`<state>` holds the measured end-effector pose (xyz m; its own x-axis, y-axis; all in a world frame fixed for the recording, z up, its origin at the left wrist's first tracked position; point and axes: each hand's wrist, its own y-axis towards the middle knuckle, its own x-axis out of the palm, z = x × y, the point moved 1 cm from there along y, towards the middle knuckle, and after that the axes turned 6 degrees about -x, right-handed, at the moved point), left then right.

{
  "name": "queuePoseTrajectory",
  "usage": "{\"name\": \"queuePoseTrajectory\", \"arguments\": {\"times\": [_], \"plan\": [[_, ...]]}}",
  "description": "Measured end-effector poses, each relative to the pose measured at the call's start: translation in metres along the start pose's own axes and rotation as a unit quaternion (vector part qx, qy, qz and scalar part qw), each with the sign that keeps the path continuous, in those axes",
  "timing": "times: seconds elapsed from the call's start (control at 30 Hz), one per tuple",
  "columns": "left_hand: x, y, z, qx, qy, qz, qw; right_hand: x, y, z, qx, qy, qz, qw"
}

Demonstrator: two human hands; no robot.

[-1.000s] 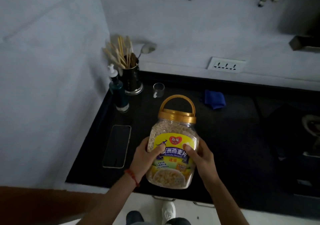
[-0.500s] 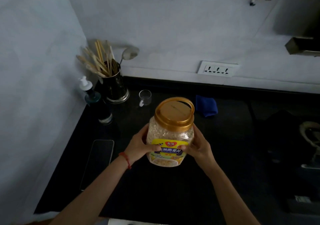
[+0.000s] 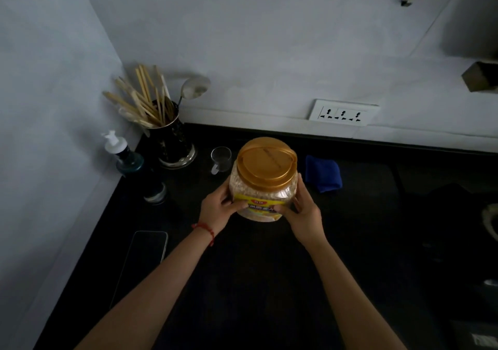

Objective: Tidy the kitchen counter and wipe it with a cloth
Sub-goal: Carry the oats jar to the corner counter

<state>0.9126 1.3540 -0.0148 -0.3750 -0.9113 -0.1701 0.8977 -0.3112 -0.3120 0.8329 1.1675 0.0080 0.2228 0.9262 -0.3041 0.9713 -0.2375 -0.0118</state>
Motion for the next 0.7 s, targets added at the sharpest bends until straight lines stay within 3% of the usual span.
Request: {"name": "queuePoseTrajectory", "arguments": {"times": [0.7], "plan": [[0.014, 0.101, 0.046, -0.015, 0.020, 0.022, 0.999, -0.012, 0.119, 0.011, -0.032, -0.050, 0.026, 0.998]]}}
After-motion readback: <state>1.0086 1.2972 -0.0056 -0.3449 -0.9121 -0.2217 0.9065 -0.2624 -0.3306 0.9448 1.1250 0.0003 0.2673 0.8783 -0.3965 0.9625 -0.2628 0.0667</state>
